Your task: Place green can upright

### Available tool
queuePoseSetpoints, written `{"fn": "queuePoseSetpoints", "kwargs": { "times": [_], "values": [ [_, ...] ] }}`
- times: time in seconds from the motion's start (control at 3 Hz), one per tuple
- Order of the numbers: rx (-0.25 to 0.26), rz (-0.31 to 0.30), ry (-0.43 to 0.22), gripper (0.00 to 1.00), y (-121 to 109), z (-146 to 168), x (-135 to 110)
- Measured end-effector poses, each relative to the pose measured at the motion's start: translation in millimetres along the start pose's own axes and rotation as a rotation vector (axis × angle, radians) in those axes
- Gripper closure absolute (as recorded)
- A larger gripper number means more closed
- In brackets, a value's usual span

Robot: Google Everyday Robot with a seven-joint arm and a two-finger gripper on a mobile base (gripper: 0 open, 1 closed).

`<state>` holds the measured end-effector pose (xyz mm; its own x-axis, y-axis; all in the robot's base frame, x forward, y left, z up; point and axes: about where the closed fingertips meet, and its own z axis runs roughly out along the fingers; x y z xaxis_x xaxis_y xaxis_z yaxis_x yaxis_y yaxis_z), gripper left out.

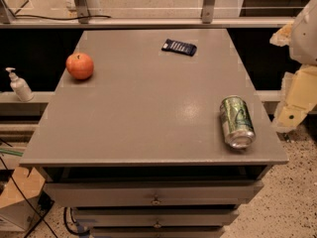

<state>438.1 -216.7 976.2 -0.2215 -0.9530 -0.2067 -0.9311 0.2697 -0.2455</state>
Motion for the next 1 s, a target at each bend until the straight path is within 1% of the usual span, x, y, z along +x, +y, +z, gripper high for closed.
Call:
{"fn": "queuePoseSetpoints", "kwargs": {
  "times": [0.33, 0.67, 1.0],
  "values": [
    [0.0, 0.0, 0.0, 0.0, 0, 0, 0],
    [-0.034, 0.089, -0.05, 0.0, -5, 14, -12],
    [-0.073, 0.204, -0.07, 0.0, -9, 29, -24]
  ]
}}
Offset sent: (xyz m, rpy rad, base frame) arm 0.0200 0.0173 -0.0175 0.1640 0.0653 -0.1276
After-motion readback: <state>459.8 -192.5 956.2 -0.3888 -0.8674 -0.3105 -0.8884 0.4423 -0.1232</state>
